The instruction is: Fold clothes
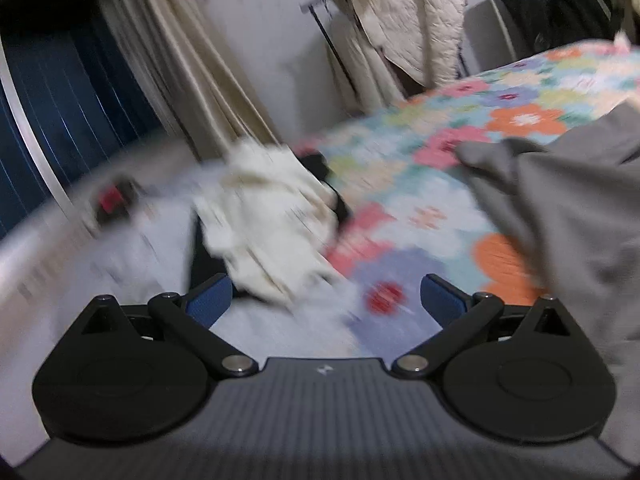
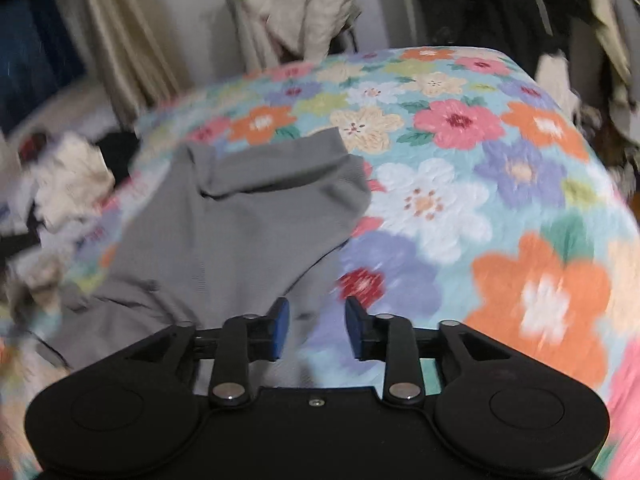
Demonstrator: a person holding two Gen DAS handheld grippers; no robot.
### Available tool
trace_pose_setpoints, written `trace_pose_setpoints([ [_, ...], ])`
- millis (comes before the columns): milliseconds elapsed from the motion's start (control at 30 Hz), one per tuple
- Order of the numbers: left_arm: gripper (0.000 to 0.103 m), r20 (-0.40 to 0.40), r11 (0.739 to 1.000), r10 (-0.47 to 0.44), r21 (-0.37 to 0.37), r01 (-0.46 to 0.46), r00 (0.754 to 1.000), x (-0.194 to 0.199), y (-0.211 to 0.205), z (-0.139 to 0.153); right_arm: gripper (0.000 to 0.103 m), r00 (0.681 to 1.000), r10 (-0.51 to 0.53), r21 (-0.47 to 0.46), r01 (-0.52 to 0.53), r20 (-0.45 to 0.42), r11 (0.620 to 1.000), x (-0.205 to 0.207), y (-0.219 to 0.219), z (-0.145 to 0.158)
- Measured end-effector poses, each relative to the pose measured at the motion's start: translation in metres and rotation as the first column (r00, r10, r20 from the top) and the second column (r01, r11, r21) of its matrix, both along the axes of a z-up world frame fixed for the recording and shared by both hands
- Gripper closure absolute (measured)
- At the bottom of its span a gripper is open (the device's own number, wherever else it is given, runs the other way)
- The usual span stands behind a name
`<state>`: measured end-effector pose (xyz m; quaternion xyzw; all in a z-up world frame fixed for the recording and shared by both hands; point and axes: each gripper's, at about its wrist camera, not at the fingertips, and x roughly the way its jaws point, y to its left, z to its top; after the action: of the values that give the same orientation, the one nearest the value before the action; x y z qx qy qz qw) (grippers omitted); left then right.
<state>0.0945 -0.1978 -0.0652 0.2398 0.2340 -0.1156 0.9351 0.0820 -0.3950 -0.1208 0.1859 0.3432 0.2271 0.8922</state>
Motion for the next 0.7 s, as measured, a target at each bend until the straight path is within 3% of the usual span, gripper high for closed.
trace_pose_setpoints([
  [67, 0.001, -0.045, 1.000, -0.012, -0.022, 0.011, 0.999, -0.010, 0.008, -0.002, 0.058, 0.999, -0.030, 0.013, 0.030, 0.012, 0.999, -0.032, 0.011, -0.019],
  [100, 0.001, -0.044, 1.000, -0.024, 0.003, 0.024, 0.999, -0.014, 0.008, -0.002, 0.057, 0.999, -0.043, 0.037, 0.043, -0.007, 0.998, -0.045, 0.017, -0.031],
  [200, 0.001, 0.074, 0.985, -0.072, 0.160, 0.059, 0.995, -0.025, 0.014, 0.011, 0.057, 0.986, -0.041, 0.201, 0.074, -0.162, 0.977, -0.078, 0.032, -0.071],
  [267, 0.001, 0.140, 0.975, -0.070, 0.217, 0.039, 0.988, -0.026, 0.026, 0.029, 0.057, 0.967, -0.009, 0.292, 0.086, -0.255, 0.953, -0.096, 0.033, -0.088],
  [367, 0.001, 0.155, 0.946, 0.020, 0.317, -0.069, 0.988, -0.010, 0.041, 0.053, 0.057, 0.959, 0.006, 0.288, 0.079, -0.284, 0.954, -0.120, 0.017, -0.078],
  [433, 0.001, 0.152, 0.937, 0.025, 0.340, -0.076, 0.988, -0.008, 0.048, 0.065, 0.056, 0.959, 0.011, 0.228, 0.056, -0.283, 0.972, -0.131, 0.006, -0.060],
  [500, 0.001, 0.058, 0.959, 0.021, 0.280, -0.036, 0.998, -0.010, 0.048, 0.066, 0.051, 0.960, 0.054, 0.104, -0.025, -0.276, 0.994, -0.135, 0.006, -0.041],
  [567, 0.001, -0.111, 0.989, -0.040, 0.138, 0.056, 0.993, -0.019, 0.044, 0.053, 0.044, 0.968, 0.110, -0.071, -0.129, -0.225, 0.989, -0.141, 0.016, -0.023],
  [633, 0.001, -0.275, 0.993, -0.118, -0.011, 0.119, 0.954, -0.030, 0.032, 0.025, 0.038, 0.978, 0.107, -0.105, -0.127, -0.177, 0.986, -0.146, 0.023, -0.028],
  [700, 0.001, -0.391, 0.980, -0.196, -0.103, 0.169, 0.899, -0.036, 0.010, -0.005, 0.038, 0.986, 0.078, -0.097, -0.093, -0.146, 0.991, -0.147, 0.032, -0.042],
])
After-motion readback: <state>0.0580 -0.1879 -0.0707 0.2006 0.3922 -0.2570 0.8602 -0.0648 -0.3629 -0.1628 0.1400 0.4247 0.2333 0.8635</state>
